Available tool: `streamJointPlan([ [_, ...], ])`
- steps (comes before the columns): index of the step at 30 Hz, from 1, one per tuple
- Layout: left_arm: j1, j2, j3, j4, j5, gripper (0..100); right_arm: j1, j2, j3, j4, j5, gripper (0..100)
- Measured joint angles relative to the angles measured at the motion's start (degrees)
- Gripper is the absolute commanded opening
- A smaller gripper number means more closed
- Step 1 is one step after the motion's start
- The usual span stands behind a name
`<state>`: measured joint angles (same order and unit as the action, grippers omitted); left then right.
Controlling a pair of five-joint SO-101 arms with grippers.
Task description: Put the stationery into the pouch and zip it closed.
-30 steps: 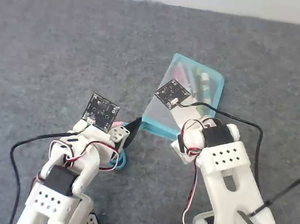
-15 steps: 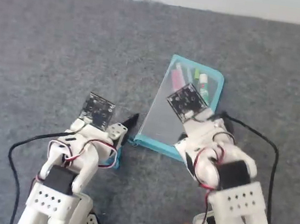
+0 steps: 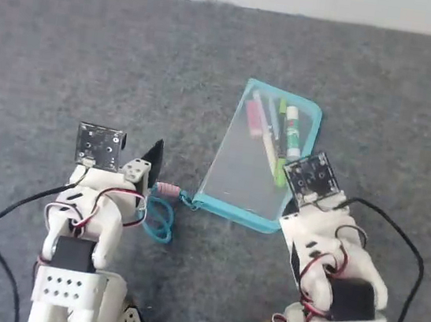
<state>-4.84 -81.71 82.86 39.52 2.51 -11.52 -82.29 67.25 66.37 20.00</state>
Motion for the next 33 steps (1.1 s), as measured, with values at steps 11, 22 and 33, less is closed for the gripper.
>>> streamJointPlan([
  [11,1.6,0.0,0.0,-1.4,0.0,22,10.6,-15.1,13.5,0.0,0.0,8.2],
  [22,1.7,-9.7,0.0,8.1,0.0,22,11.4,-21.2,23.7,0.0,0.0,8.2],
  [33,1.4,-20.8,14.2,6.7,0.1,22,11.4,-21.2,28.0,-0.4,0.0,8.0],
])
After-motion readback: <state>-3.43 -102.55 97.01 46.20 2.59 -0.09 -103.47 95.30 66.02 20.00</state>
